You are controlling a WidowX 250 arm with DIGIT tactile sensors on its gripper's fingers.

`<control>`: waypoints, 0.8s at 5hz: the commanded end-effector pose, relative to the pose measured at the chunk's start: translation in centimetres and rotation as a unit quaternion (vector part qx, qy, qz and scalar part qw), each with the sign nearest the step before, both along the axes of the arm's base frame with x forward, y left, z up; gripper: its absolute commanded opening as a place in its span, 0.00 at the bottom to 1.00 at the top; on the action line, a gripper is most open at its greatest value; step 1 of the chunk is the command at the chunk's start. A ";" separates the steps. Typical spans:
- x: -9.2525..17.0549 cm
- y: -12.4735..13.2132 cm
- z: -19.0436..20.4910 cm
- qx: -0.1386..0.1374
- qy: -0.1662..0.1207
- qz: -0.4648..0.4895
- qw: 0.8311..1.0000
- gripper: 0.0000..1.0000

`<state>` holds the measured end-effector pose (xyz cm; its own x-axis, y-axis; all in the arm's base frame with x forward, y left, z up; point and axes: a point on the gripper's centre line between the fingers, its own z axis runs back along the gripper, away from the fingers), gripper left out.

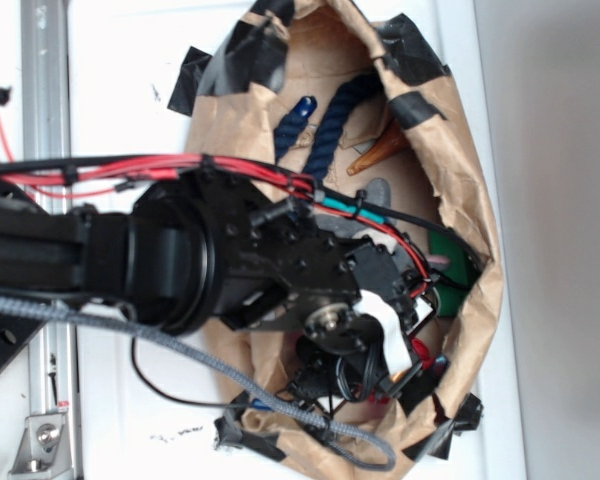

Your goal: Grab the red paper.

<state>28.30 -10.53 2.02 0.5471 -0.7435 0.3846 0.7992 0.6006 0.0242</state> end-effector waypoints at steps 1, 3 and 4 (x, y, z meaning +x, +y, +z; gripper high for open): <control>-1.1 3.7 4.8 0.059 0.006 0.125 0.990 0.00; -2.7 11.2 13.5 0.057 0.060 0.355 0.931 0.00; -4.6 11.3 16.7 0.068 0.108 0.458 0.880 0.00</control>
<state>23.86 2.07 16.75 0.9964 0.0109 0.0840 -0.0143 0.9991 0.0400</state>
